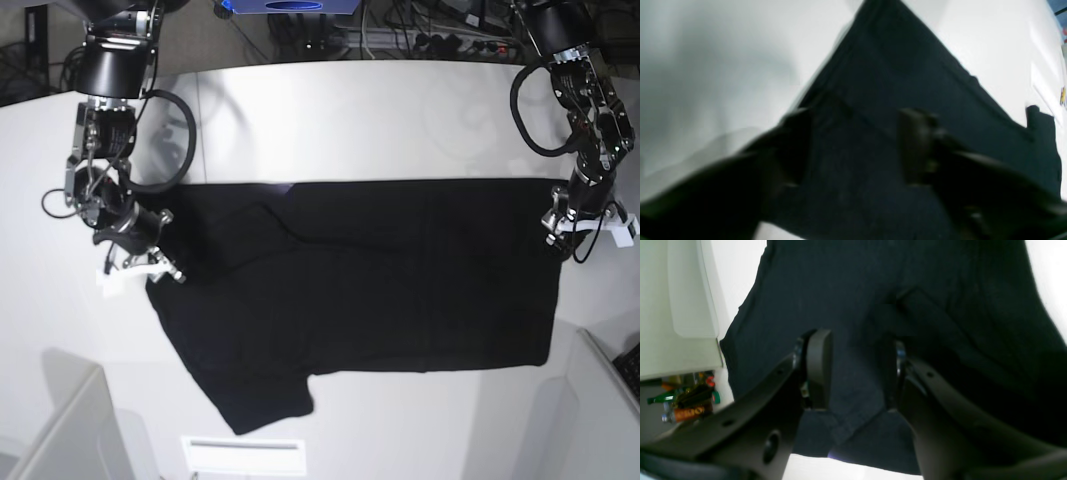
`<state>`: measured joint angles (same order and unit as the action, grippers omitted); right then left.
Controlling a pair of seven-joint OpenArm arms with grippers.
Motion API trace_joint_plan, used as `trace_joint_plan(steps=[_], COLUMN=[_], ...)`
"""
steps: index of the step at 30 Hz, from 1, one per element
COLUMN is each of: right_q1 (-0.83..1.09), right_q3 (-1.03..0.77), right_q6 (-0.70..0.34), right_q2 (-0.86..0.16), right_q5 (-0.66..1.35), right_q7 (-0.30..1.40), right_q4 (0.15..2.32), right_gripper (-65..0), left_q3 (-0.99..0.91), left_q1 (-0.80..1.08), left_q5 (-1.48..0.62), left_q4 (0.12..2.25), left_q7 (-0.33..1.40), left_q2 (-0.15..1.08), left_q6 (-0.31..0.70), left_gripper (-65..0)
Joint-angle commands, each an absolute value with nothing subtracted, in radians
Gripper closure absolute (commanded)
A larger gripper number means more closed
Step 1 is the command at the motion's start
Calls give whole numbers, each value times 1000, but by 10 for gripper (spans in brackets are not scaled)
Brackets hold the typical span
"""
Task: Fold the T-shirt properly
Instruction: 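Drag the shirt further with both grippers, lower the shoulder edge, release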
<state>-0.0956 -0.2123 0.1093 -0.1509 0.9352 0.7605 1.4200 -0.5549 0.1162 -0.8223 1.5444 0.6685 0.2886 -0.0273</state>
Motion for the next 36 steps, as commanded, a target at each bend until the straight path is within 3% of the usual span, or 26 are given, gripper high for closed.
trace_joint_plan(steps=[1,5,11,14,21,36], right_q1=[-111,-54,111,199,311,262], right_q3=[-219,-220,-315,-331,-331,-329], right_q6=[105,111,300,346,371,367], right_q2=[-163,-166,-160,-160,-133,-108], right_q5=[949,949,951,954,955,955], right_q7=[740,659,593,549,518,518], right_q4=[1452,1526,1692,1758,1810,1621], right_gripper=[-230,-230,-234,-239,-363,-365], left_q3=[-561,-561,-682,-780,-822,-743], left_q1=[93,70,145,189,283,219], left_q5=[-832,-837,-842,-842,-842,-842], left_q4=[1561,1569,1643,1682,1676,1458], left_q7=[653,653,657,662,700,700], left_q2=[306,306,274,229,214,191], left_q6=[-25,-25,-24,-19,-19,-18], left_gripper=[-456,-494,-495,-495,-502,-495])
